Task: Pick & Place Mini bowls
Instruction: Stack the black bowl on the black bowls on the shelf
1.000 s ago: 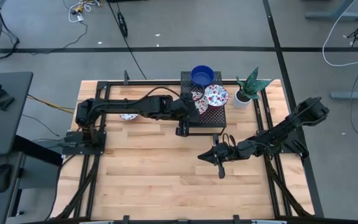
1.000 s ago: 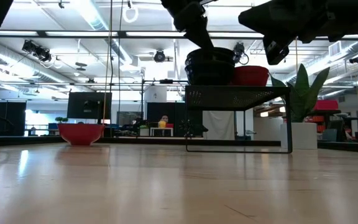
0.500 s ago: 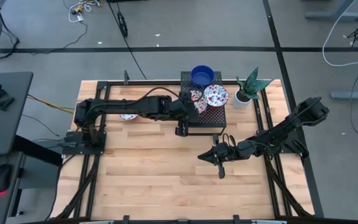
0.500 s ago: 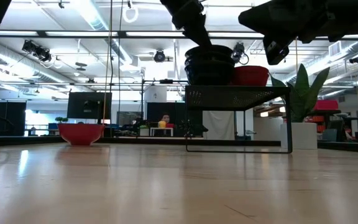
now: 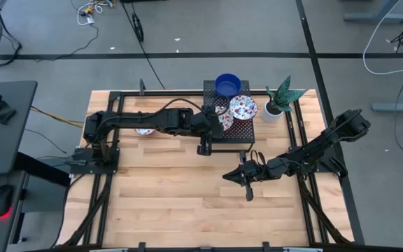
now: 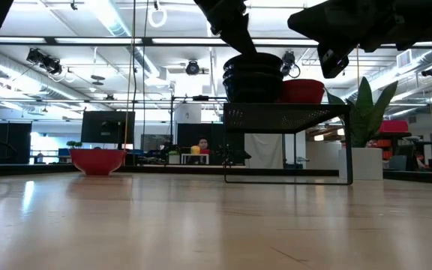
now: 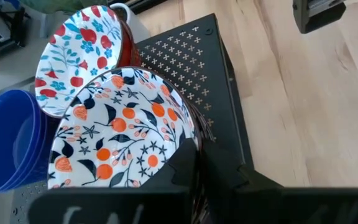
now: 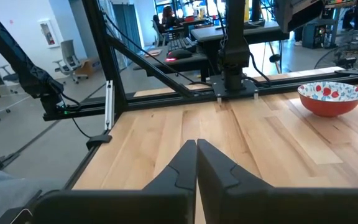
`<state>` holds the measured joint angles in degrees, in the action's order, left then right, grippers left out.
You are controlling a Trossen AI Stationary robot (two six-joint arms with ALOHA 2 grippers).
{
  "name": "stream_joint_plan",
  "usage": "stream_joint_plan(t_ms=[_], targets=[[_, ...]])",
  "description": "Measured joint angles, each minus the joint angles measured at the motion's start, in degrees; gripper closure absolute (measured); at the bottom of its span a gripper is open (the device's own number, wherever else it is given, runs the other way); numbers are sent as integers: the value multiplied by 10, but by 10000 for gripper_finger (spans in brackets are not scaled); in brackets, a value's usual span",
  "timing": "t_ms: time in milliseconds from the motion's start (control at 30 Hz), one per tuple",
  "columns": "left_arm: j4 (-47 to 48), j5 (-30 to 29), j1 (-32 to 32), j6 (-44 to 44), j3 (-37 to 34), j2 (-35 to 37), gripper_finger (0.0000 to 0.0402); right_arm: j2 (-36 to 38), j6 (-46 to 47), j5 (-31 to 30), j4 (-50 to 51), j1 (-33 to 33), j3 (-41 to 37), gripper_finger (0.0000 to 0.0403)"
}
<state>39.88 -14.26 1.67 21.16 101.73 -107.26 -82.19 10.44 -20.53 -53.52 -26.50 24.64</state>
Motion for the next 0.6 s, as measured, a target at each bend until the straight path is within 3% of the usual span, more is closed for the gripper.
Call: stream_joint_plan(t_ms=[333,600], targets=[[0,-1,2,0,0,0,370,0,0,0,0,0,0,388],[-1,1,10,0,0,0,330,0,0,0,0,0,0,388]])
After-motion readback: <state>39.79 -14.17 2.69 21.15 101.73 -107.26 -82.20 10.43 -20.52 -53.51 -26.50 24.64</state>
